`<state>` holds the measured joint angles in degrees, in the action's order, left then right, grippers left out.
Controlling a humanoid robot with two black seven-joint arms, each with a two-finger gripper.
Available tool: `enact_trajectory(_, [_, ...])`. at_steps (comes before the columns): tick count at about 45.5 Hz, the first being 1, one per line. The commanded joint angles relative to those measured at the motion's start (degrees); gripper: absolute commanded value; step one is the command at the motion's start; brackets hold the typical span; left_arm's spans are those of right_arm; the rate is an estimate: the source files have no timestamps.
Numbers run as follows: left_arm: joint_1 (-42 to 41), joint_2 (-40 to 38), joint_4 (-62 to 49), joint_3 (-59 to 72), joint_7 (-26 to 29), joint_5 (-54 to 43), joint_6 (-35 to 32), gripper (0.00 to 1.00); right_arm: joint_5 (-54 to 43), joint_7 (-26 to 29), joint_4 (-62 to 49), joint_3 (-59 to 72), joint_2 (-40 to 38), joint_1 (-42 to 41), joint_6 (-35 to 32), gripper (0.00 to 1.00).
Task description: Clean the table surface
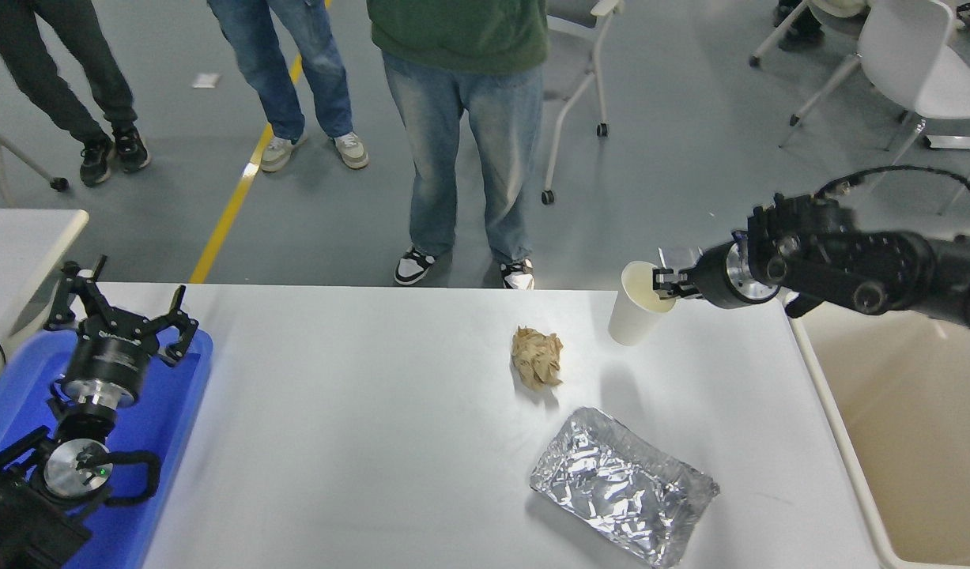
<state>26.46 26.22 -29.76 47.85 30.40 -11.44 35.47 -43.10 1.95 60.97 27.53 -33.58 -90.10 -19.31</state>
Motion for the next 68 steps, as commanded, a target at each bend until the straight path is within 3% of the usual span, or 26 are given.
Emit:
enact_trajectory(1, [0.0, 0.1, 0.0, 0.0, -0.1, 0.0, 0.0, 1.0, -5.0, -0.1, 15.0, 0.1, -17.7, -10.2, -5.4, 0.0])
enact_trajectory(8, [0.0, 0.0, 0.0, 0.0, 0.0, 0.0, 0.0, 1.0, -10.0, -0.1, 20.4, -0.7, -29.9, -12.4, -9.2, 0.0])
enact_trajectory(17, [0.0, 0.1, 0.0, 0.0, -0.1, 0.0, 0.0, 1.0, -15.0, -1.3, 18.9, -0.7, -40.6, -11.2, -10.5, 0.0])
enact_trajectory(31, [0.0, 0.0, 0.0, 0.0, -0.1, 0.0, 0.0, 1.0, -16.5, -3.4, 12.6, -0.5, -47.8, -2.1, -6.4, 0.0])
enact_trajectory(43, [0.0, 0.0, 0.0, 0.0, 0.0, 0.0, 0.0, 1.0, -13.7, -5.4, 4.9, -0.8, -40.7, 14.1, 6.8, 0.0])
enact_trajectory(53, [0.0, 0.0, 0.0, 0.0, 0.0, 0.0, 0.0, 1.0, -7.1, -5.4, -6.1, -1.0, -28.4, 26.8, 16.7, 0.0])
enact_trajectory(68, [0.1, 0.0, 0.0, 0.0, -0.1, 0.0, 0.0, 1.0, -1.2, -8.1, -35.0, -5.5, -8.3, 43.2, 20.5, 0.0])
